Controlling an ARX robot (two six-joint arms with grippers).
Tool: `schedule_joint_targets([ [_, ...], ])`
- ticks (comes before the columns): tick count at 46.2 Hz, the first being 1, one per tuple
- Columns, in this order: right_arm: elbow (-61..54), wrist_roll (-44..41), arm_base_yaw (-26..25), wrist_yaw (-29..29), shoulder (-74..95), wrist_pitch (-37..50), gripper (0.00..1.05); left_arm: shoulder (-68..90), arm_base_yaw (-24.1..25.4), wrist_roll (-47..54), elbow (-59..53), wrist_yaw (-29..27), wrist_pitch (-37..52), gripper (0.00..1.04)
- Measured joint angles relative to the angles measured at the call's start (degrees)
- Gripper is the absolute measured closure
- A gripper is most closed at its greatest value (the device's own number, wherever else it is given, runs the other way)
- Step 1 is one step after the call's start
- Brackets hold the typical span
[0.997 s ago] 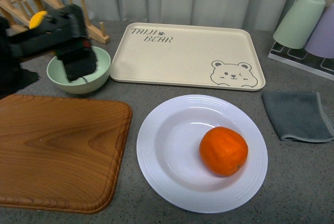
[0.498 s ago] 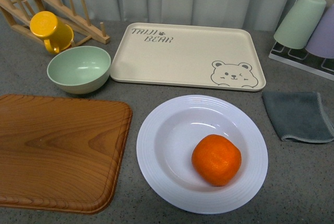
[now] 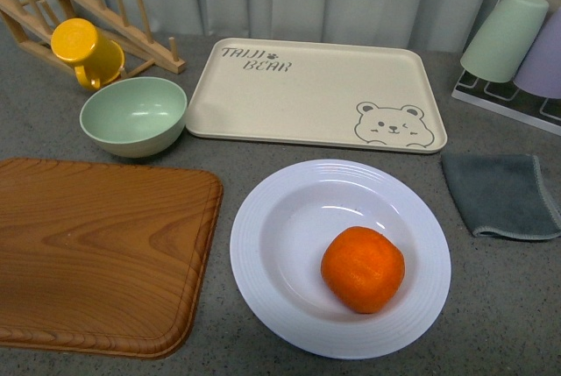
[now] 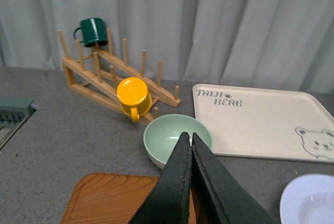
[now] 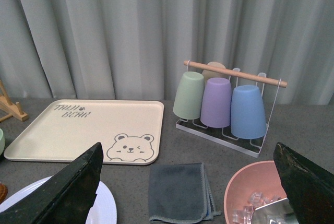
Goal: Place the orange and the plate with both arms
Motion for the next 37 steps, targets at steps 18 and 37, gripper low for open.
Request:
schedule_joint_targets([
  [18,0.00,0.00,0.00,-0.02,0.00,0.00,0.09,-18.56,3.45,0.17,-1.73,2.10,-15.58,1.01],
  [37,0.00,0.00,0.00,-0.02,0.00,-0.02,0.09,-32.76,3.45,0.17,-1.77,2.08,-28.94,1.01],
])
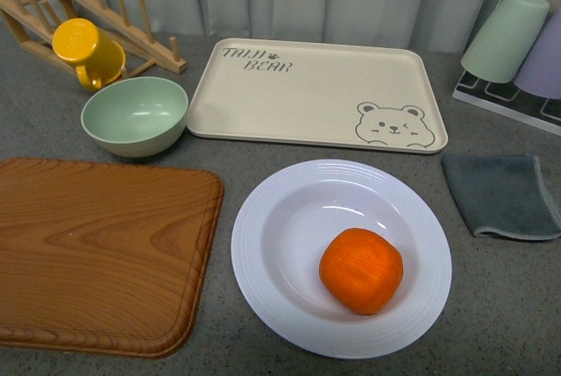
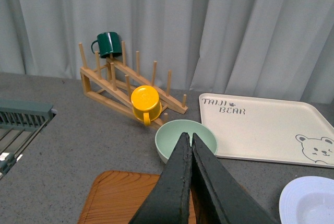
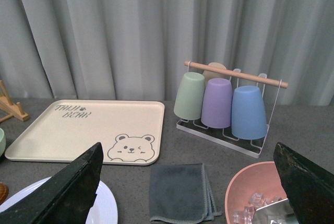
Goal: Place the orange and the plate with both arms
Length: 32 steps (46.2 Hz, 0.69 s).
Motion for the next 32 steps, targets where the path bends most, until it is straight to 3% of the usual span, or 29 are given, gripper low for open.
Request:
schedule_joint_targets([
  [30,0.00,0.00,0.00,0.00,0.00,0.02,0.09,-11.85,0.00,0.00,0.00,0.00,-11.78,1.01],
  [32,0.00,0.00,0.00,0.00,0.00,0.02,0.09,-16.17,0.00,0.02,0.00,0.07,-17.64,1.01],
])
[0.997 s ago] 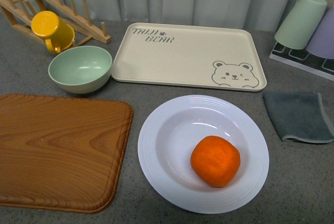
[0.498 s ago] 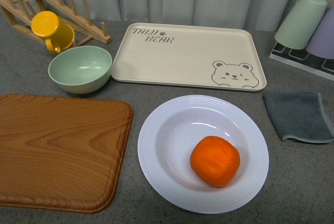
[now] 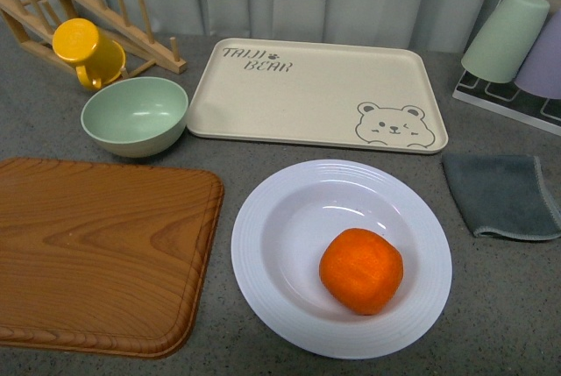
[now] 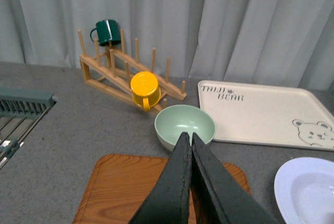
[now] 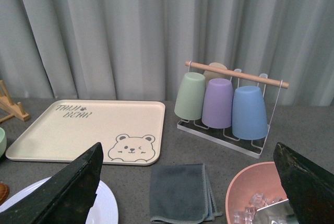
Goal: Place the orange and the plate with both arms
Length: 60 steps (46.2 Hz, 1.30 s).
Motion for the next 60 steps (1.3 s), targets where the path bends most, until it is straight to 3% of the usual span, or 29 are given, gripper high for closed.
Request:
schedule_joint_targets([
  [6,0.00,0.00,0.00,-0.02,0.00,0.00,0.09,-5.14,0.00,0.00,0.00,0.07,-3.93,1.01],
  [14,0.02,-0.04,0.07,0.22,0.11,-0.20,0.09,-5.22,0.00,0.00,0.00,0.07,-4.13,0.69],
  [19,2.80,-0.33,2.95,5.57,5.70,-6.43,0.09,-5.22,0.00,-0.02,0.00,0.02,-4.13,0.53],
  [24,4.17,1.86,4.50,3.32,16.37,-3.85,0.09,-5.25,0.00,0.00,0.00,0.04,-4.13,0.37],
  [32,7.91,6.93,5.05,-3.39,43.82,8.20,0.09,-5.27,0.00,0.02,0.00,0.04,-4.13,0.05],
  [51,14.78,29.27,2.89,-19.56,87.71,24.35,0.09,-5.27,0.00,0.11,0.00,0.04,-4.13,0.06],
  [60,18.36,33.31,1.68,-21.92,99.34,28.00,0.09,-5.27,0.00,0.11,0.00,0.04,-4.13,0.06],
])
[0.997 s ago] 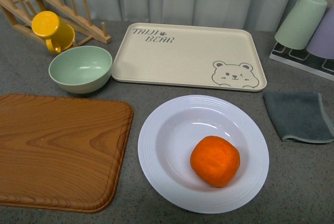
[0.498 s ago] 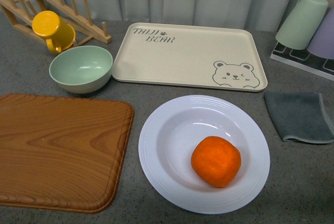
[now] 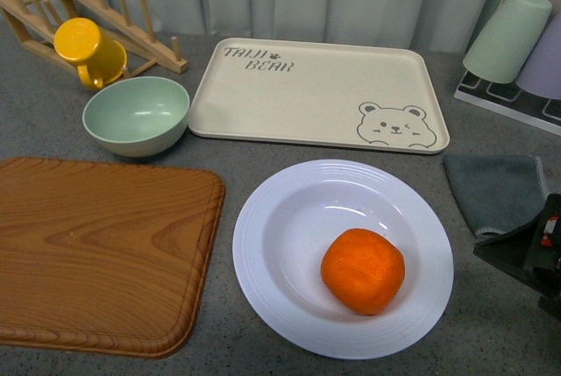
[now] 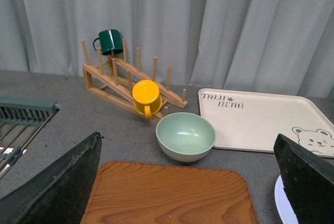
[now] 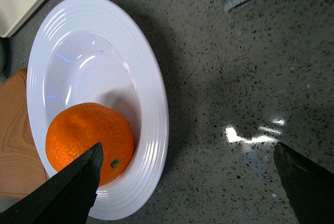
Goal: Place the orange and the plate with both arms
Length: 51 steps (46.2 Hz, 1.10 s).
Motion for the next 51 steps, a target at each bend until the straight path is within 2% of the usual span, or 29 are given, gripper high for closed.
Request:
schedule_joint_targets([
  [14,6.34,4.76,1.53,-6.45,10.08,4.94,0.09,0.00,0.00,0.02,0.00,0.00,0.00,0.06],
  [41,14.10,7.04,4.00,-8.66,21.27,7.10,0.09,0.00,0.00,0.02,0.00,0.00,0.00,0.06],
  [42,14.34,7.13,4.02,-8.66,21.59,7.23,0.10,0.00,0.00,0.02,0.00,0.00,0.00,0.06],
  [48,15.74,7.17,4.26,-8.07,23.50,6.78,0.38,0.00,0.00,0.02,0.00,0.00,0.00,0.06],
  [51,15.87,7.17,4.28,-8.00,23.89,6.71,0.48,0.00,0.00,0.02,0.00,0.00,0.00,0.06],
])
